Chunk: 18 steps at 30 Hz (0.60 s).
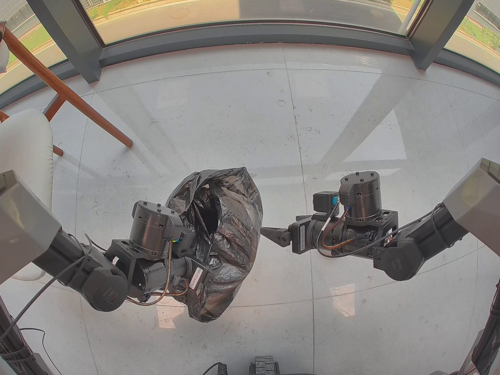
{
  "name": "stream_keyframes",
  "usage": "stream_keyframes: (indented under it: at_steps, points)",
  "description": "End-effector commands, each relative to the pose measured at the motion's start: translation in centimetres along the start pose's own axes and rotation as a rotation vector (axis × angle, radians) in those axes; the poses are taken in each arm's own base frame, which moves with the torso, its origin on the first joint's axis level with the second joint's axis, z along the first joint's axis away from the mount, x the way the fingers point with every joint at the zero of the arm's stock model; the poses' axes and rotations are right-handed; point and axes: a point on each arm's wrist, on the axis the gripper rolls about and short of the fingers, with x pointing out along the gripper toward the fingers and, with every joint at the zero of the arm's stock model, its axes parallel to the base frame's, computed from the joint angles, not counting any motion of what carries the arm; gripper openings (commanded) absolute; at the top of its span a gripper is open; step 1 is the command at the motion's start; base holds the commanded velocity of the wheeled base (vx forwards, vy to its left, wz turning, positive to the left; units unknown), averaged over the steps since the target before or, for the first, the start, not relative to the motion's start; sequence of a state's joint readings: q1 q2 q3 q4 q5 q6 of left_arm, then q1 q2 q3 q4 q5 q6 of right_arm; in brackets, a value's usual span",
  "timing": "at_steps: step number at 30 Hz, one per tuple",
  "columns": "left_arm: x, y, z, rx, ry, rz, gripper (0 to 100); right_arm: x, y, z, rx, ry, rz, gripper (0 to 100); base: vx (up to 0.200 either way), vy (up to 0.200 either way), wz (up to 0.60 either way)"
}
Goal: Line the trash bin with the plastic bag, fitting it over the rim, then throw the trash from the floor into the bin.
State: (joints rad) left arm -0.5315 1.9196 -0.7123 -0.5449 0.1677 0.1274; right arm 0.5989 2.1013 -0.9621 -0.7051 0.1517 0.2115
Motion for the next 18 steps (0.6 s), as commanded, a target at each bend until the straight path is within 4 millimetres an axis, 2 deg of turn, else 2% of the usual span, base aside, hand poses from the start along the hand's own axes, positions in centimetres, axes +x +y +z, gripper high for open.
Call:
stream_keyframes:
  at_steps: [1, 6, 10, 11, 18]
  points:
    - [1.0, -0.2, -0.4, 0.003, 0.023, -0.001, 100, -0.1, 0.1, 0.1, -0.001, -0.004, 0.002, 100, 0.0, 0.0, 0.0]
    - [2.0, -0.3, -0.4, 0.002, 0.025, 0.001, 100, -0.1, 0.1, 0.2, -0.002, -0.008, 0.004, 100, 0.0, 0.0, 0.0]
    - [3.2, 0.5, -0.1, -0.014, 0.026, 0.021, 100, -0.1, 0.1, 0.5, -0.002, -0.018, 0.005, 100, 0.0, 0.0, 0.0]
    - [3.4, 0.5, 0.0, -0.015, 0.025, 0.023, 0, -0.1, 0.1, 0.6, -0.003, -0.022, 0.006, 100, 0.0, 0.0, 0.0]
    - [4.1, 0.8, 0.1, -0.022, 0.024, 0.03, 0, -0.1, 0.1, 1.2, -0.005, -0.039, 0.008, 100, 0.0, 0.0, 0.0]
